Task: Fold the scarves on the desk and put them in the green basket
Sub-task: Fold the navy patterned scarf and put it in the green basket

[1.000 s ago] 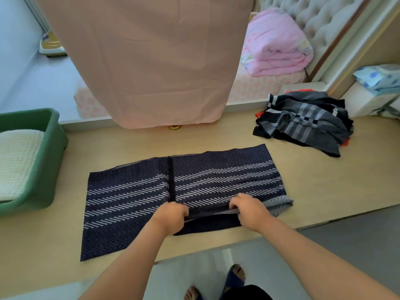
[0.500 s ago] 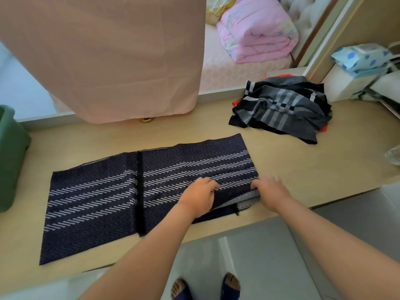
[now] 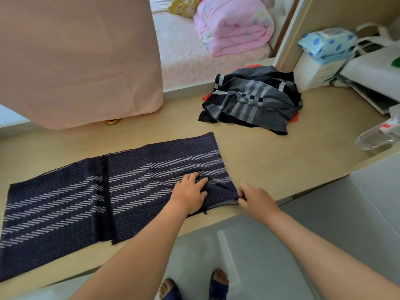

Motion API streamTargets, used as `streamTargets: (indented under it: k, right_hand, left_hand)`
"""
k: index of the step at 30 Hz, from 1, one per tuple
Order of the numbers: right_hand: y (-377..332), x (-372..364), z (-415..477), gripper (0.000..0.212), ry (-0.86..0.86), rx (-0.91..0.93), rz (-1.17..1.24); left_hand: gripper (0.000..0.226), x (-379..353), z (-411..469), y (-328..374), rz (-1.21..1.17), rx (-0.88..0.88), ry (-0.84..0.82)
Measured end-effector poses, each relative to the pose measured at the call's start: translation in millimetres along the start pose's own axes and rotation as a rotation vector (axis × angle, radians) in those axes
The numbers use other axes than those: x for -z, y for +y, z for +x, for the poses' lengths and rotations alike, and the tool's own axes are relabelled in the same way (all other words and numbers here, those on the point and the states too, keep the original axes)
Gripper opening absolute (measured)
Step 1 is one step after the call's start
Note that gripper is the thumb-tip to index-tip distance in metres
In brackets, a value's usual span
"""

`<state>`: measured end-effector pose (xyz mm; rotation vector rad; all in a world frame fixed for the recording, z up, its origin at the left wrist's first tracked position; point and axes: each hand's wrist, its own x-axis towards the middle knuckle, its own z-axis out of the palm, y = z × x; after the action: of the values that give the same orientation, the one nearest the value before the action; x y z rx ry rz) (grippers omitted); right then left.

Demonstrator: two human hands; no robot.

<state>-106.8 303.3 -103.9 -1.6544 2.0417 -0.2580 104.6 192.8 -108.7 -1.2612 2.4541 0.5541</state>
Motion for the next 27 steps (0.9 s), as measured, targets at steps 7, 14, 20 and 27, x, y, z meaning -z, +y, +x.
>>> streamTargets:
  k: [7, 14, 20, 27]
  right_hand:
    - [4.7, -4.2, -10.3, 0.018, -0.044, 0.004, -0.145]
    - [-40.6, -19.2, 7.7, 0.029, -0.153, 0.178, -0.332]
    - [-90.9, -33.7, 11.4, 0.044, -0.118, 0.237, -0.394]
    - [-172.4, -81.2, 3.0, 0.059, -0.297, 0.324, -0.437]
  left_hand:
    - [0.08, -20.2, -33.2, -1.2, 0.099, -0.04, -0.025]
    - [0.066, -37.7, -78.6, -32.8, -0.006, 0.042, 0.14]
    - [0.068, -49.2, -121.5, -92.7, 0.022, 0.289, 0.068]
    - [0.058, -57.1, -173.3, -156.3, -0.125, 0.421, 0.172]
